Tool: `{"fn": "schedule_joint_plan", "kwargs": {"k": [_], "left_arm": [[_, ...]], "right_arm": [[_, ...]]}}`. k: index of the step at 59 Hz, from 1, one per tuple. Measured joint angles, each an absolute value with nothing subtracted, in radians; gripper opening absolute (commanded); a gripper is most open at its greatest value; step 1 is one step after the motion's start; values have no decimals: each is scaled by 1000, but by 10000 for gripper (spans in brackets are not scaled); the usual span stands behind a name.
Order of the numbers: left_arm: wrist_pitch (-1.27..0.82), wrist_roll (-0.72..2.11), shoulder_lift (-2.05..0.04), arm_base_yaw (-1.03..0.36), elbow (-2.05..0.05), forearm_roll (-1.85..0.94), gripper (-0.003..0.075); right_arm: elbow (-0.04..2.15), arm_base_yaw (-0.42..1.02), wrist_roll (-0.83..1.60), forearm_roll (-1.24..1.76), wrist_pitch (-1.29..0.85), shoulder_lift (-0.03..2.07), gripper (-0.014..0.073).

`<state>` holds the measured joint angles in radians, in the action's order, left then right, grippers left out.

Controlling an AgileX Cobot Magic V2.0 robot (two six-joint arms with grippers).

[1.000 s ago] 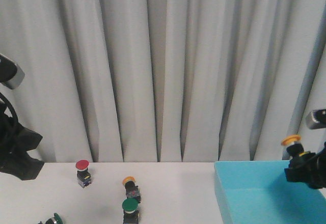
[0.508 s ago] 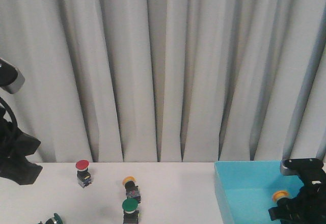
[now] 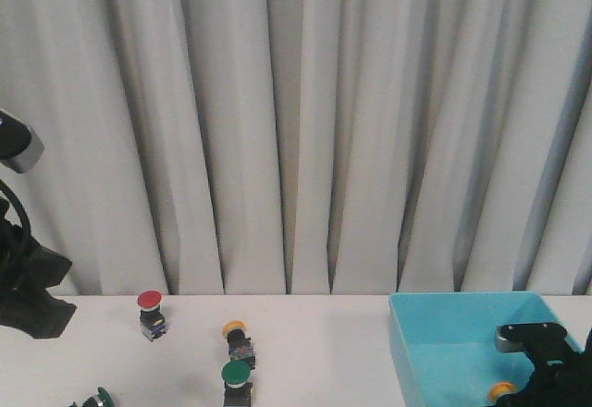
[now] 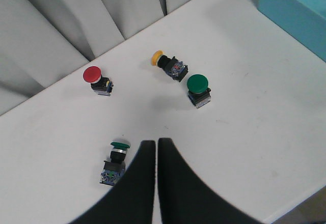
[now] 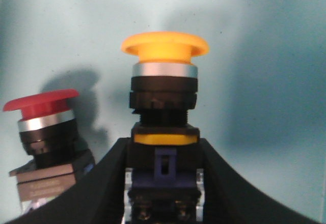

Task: Pick red and yellow buttons and place in box
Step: 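Lower the yellow button into the blue box with the right gripper, then open the right gripper and raise it out of the box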

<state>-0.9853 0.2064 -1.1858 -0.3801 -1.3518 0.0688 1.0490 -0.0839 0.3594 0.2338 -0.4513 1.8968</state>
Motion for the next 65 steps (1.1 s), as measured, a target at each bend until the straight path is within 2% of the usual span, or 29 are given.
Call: {"fn": "schedule_joint_plan", "kwargs": {"k": [9,23,31,49,65], "left_arm": [[-991,206,-1186,-380,-1352,69,-7],[-991,206,-1186,-380,-1352,61,-7],[-991,206,-1186,-380,-1352,51,-7],[-991,206,-1186,-380,-1352,47,-6],[-957,206,-1186,-380,-1352,46,-6]], "right_arm": [[1093,-84,359,230,-497,1927,148],[1142,-84,359,230,-566,1930,394],[1145,-84,359,230,-579,1928,469],[1145,-84,359,253,-567,1780,466],[1145,-84,405,355,-504,1461,370]]}}
